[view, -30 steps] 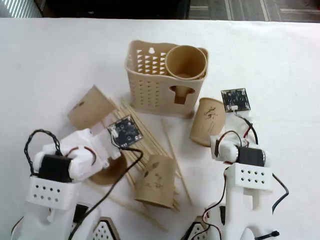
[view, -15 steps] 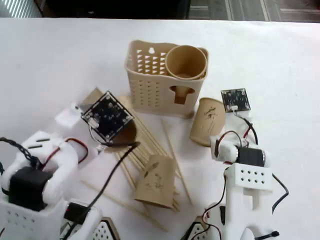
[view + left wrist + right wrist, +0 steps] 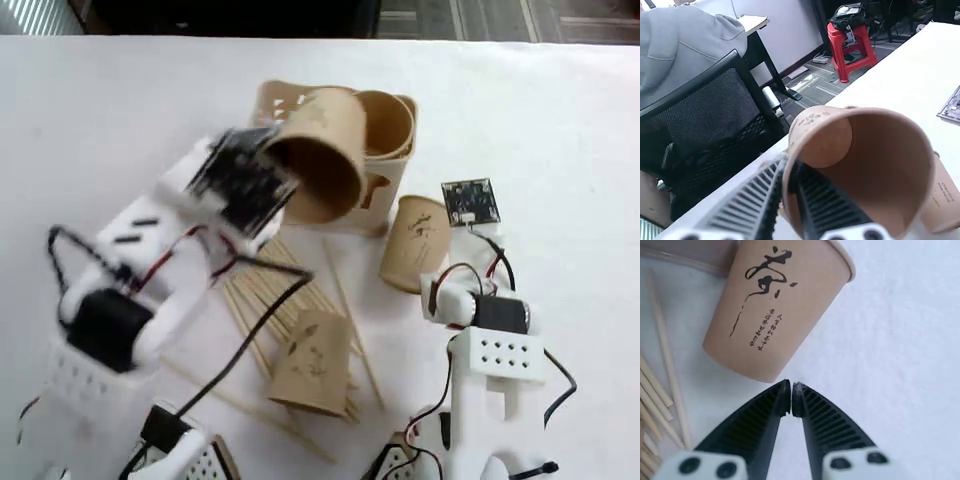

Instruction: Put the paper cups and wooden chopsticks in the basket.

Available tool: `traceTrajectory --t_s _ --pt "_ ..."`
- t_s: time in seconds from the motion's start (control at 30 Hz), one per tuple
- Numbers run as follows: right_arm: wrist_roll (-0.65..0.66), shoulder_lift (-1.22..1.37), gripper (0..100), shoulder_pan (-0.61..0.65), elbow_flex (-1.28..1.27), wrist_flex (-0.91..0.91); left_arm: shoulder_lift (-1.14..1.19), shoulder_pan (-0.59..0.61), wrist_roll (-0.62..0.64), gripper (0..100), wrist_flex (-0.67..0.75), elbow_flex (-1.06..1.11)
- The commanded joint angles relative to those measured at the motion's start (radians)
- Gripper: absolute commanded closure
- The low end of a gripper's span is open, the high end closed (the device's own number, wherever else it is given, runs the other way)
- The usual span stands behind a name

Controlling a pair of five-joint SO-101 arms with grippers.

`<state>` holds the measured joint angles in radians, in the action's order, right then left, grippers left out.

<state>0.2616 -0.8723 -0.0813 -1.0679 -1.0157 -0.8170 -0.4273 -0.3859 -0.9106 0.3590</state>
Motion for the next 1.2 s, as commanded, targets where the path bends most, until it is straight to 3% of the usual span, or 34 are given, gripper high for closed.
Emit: traceTrajectory --t_s 0.0,0.3,0.6,0.7,0.87,1.17 --pt "-0.009 -0.018 97.7 -0.005 -0.003 0.016 0.117 -0.028 0.046 98 0.04 -0.14" --pt "-0.009 -0.018 97.7 -0.005 -0.006 0.03 0.401 -0.033 0.052 98 0.031 -0.299" --pt "-0.009 -0.018 97.7 -0.001 -0.006 0.03 0.453 -0.028 0.052 97 0.038 -0.301" --pt "-0.009 -0.018 97.7 -0.001 -0.006 0.03 0.455 -0.028 0.063 91 0.04 -0.301" --pt "-0.009 -0.018 97.7 -0.001 -0.008 0.028 0.455 0.01 0.235 77 0.104 -0.296" --pt "-0.009 -0.018 97.7 0.001 -0.017 0.028 0.575 0.025 0.256 77 0.213 -0.358"
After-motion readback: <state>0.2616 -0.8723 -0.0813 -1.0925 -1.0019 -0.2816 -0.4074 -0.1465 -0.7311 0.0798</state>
